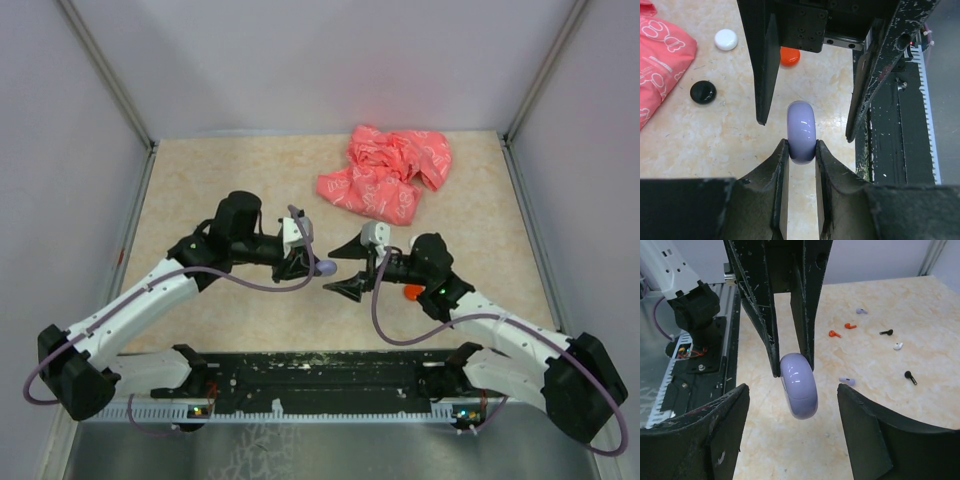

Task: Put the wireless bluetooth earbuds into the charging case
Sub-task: Pick up the charging case at the center of the board, then open the charging case.

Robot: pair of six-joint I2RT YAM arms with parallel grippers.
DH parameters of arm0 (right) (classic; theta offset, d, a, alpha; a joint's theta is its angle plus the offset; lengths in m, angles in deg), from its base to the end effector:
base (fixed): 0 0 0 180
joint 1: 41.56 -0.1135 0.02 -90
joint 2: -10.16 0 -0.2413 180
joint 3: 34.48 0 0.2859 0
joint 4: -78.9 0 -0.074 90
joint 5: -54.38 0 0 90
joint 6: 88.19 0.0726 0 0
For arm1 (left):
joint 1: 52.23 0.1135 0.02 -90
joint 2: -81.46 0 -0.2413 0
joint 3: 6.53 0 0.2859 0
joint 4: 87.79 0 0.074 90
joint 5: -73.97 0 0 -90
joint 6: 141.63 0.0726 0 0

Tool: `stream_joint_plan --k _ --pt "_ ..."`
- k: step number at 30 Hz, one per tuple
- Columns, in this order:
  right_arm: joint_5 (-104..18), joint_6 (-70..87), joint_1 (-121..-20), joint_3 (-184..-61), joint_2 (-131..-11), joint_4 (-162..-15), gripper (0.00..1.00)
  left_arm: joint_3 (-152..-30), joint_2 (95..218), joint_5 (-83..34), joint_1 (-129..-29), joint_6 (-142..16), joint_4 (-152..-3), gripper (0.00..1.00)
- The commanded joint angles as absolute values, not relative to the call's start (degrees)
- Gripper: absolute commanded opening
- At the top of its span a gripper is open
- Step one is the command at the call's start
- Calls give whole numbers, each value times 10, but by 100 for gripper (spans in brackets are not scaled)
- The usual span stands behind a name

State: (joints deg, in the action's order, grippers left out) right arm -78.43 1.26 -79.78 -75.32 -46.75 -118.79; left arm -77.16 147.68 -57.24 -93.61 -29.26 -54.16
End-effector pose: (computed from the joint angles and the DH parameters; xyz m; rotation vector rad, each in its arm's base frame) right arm 0.1975 0.2183 0.2401 -1.0943 1.2436 1.0802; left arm 0.2085 -0.2474 0.2935 1.4497 1.4851 -0.9478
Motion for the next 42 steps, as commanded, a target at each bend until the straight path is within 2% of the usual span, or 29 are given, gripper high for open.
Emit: stream_joint_plan --k 1,8,11,15,22,23,28,32,36,42 --pt "-830 25 -794 -744 -478 -1259 69 -763 1465 -609 -937 -276 -538 0" --pt "-842 26 -794 -737 -492 -1272 58 -757 1459 -629 -935 -276 -542 0" --pt "-850 26 -794 -734 -493 -1278 46 -755 1457 -634 -933 -276 -543 0" --pt "-859 29 -794 -731 -493 -1288 35 -754 1456 -638 -933 -276 -543 0" --pt "-861 28 -794 -725 -482 -1289 2 -751 1452 -632 -931 -287 -549 0" --pt "-859 27 -794 -723 -481 -1289 0 -750 1450 -627 -930 -290 -552 0" --pt "-850 32 -794 -718 -475 -1297 0 -739 1437 -614 -928 -307 -575 11" --pt "-840 46 -794 -711 -473 -1317 0 -722 1427 -615 -927 -323 -608 34" --pt "-834 54 -794 -707 -474 -1329 0 -717 1428 -620 -925 -332 -626 37" --pt "-823 60 -794 -702 -473 -1340 0 -706 1431 -637 -924 -341 -651 49"
